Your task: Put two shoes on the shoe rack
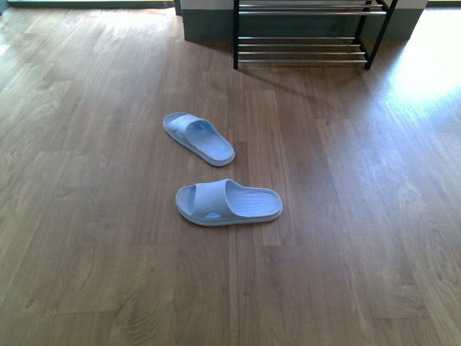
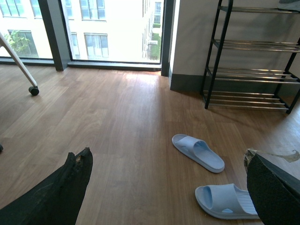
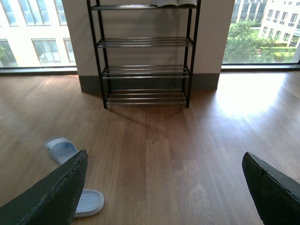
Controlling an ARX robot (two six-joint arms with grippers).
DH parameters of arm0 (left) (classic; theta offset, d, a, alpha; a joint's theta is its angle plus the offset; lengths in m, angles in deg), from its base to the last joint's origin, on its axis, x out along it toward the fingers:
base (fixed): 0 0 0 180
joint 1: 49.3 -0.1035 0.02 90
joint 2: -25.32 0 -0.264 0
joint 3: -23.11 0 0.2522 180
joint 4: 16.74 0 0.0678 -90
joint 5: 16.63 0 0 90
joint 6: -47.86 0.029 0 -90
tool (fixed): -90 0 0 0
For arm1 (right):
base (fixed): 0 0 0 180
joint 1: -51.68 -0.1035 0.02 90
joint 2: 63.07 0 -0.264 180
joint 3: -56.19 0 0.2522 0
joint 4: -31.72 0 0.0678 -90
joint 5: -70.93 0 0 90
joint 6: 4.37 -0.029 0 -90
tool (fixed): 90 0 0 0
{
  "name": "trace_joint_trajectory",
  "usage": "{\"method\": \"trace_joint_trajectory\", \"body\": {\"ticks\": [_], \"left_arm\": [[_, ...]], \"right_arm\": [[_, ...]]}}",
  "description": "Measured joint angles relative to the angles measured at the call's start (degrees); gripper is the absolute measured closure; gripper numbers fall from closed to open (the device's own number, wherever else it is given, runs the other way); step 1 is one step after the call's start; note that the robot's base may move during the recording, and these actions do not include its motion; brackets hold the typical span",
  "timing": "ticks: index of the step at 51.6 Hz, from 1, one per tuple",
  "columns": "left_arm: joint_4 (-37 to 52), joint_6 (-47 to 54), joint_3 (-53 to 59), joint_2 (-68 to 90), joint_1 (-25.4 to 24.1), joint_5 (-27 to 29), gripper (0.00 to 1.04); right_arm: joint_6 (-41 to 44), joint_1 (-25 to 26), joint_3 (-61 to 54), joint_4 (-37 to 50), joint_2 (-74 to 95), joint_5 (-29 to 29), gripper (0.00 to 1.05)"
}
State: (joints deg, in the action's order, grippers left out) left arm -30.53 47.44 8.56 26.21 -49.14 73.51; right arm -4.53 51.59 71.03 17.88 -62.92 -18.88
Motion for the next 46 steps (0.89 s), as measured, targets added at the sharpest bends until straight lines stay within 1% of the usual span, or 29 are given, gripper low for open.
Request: {"method": "trace_joint_trajectory", "body": {"ticks": [43, 44, 45, 46], "left_arm": [[0.0, 0.0, 0.0, 0.0, 0.0, -0.1, 0.09], [-1.1, -1.2, -0.3, 0.7, 0.7, 2.2, 0.09], [-6.0, -3.5, -1.9, 2.6, 2.9, 8.9, 0.09], [-9.6, -5.9, -3.3, 4.7, 4.9, 13.1, 0.09]], "right_arm": [[0.0, 0.0, 0.0, 0.0, 0.0, -0.3, 0.09], [0.0, 0.0, 0.0, 0.0, 0.0, -0.3, 0.09], [0.0, 0.0, 0.0, 0.0, 0.0, -0.3, 0.09], [0.0, 0.0, 0.0, 0.0, 0.0, -0.3, 0.09]]}}
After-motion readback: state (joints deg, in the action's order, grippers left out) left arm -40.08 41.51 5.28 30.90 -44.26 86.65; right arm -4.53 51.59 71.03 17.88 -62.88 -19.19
